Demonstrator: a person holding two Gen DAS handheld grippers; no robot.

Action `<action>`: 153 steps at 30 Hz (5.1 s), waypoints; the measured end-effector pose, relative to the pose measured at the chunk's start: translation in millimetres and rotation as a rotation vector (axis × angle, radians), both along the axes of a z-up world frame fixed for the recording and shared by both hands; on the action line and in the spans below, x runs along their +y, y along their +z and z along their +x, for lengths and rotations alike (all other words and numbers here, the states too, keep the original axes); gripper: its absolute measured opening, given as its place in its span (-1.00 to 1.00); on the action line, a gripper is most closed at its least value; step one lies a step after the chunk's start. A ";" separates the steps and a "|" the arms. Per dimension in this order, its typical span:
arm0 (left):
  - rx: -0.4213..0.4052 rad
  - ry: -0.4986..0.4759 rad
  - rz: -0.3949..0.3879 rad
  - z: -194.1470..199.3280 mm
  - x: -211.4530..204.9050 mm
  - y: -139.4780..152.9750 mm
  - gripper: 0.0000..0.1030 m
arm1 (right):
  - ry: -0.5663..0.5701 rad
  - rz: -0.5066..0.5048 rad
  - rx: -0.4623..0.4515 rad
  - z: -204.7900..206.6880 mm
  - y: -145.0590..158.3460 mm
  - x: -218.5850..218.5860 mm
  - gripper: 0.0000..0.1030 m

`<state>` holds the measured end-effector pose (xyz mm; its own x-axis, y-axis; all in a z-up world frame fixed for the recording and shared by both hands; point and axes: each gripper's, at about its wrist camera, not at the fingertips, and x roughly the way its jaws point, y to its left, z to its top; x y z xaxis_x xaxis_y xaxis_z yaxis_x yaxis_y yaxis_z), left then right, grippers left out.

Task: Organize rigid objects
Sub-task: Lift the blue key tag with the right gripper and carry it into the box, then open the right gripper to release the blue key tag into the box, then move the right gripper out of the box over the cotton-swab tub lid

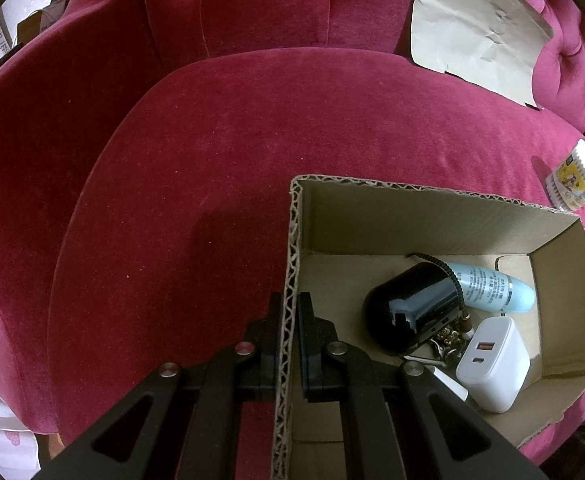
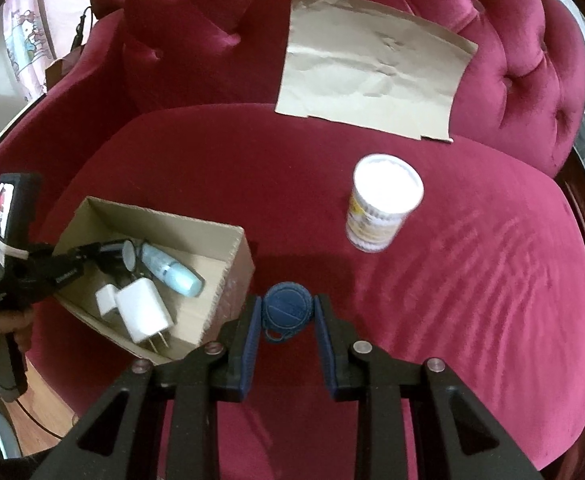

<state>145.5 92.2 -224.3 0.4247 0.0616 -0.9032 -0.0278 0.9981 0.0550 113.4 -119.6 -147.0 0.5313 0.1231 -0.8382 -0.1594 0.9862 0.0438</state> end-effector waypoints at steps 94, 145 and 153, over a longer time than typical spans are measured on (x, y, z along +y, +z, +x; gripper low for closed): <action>0.004 -0.007 -0.024 0.3 5.4 -0.4 -0.90 | 0.117 0.087 -0.025 39.9 -15.4 123.0 0.99; 0.010 -0.016 -0.033 1.5 9.1 0.1 -0.91 | -0.172 -0.079 -0.031 90.6 1.8 -37.6 0.99; 0.010 -0.016 -0.033 1.2 8.6 -0.4 -0.91 | -0.187 -0.065 0.035 118.4 -23.6 -55.5 0.99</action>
<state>146.7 100.8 -224.7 0.4167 0.0250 -0.9087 -0.0115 0.9997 0.0222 231.8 -175.1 -170.5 0.5101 -0.0296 -0.8596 0.0275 0.9995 -0.0181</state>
